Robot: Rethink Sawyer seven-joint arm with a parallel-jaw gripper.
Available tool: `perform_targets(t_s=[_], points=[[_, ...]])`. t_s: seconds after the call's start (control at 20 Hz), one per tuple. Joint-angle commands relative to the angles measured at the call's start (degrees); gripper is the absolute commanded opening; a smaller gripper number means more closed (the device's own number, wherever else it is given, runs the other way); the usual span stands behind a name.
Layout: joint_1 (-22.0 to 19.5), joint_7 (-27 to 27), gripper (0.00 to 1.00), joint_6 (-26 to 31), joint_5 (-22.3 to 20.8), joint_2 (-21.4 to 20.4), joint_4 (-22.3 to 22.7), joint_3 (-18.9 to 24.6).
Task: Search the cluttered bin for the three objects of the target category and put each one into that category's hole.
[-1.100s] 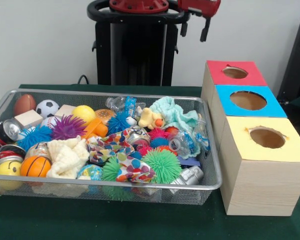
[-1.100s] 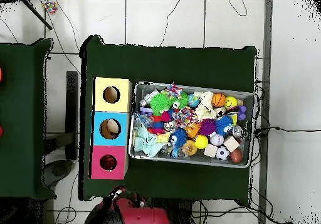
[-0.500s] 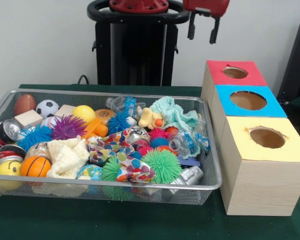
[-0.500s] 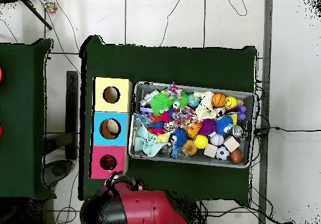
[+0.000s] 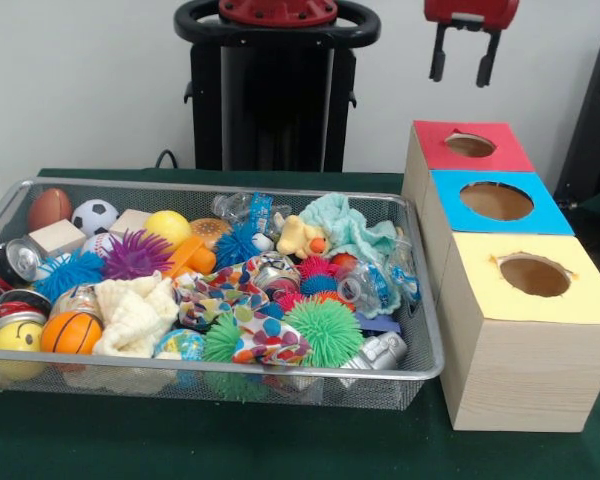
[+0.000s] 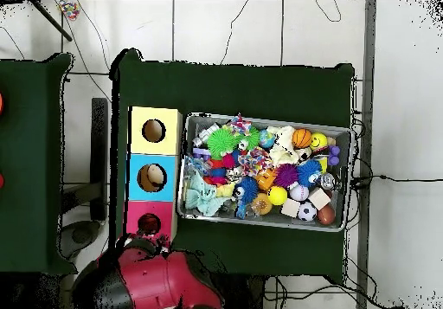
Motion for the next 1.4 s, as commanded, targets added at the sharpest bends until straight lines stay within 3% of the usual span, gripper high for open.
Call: perform_targets(t_s=[0.05, 0.5, 0.9, 1.4], points=[[3.66, 4.99, 1.00, 4.25, -3.47, 3.61, -5.44, -0.68], [5.84, 5.46, 1.00, 1.56, -3.67, 4.03, -3.54, -3.58], [5.80, 5.53, 1.00, -3.93, -3.79, 7.33, -2.42, -3.80], [3.66, 2.95, 1.00, -2.67, -1.83, 5.33, -1.29, -1.62]])
